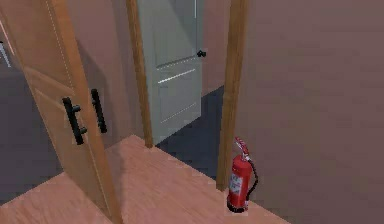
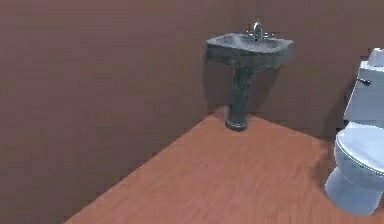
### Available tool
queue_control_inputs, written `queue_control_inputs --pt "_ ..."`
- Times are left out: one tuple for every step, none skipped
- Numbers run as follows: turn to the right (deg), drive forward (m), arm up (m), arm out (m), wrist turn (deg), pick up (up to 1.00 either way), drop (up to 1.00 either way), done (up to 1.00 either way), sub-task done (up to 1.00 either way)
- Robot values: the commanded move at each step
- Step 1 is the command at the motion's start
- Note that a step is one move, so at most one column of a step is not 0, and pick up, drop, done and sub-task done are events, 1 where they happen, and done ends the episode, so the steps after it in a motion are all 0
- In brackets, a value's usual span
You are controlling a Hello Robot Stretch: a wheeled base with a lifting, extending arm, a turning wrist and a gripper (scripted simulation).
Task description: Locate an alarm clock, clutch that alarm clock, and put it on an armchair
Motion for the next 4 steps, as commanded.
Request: queue_control_inputs --pt "-3.0 0.0 0.0 0.0 0.0 0.0 0.0 0.0 0.0" --pt "0.0 1.0 0.0 0.0 0.0 0.0 0.0 0.0 0.0" --pt "0.0 0.35 0.0 0.0 0.0 0.0 0.0 0.0 0.0" --pt "12.0 0.0 0.0 0.0 0.0 0.0 0.0 0.0 0.0"
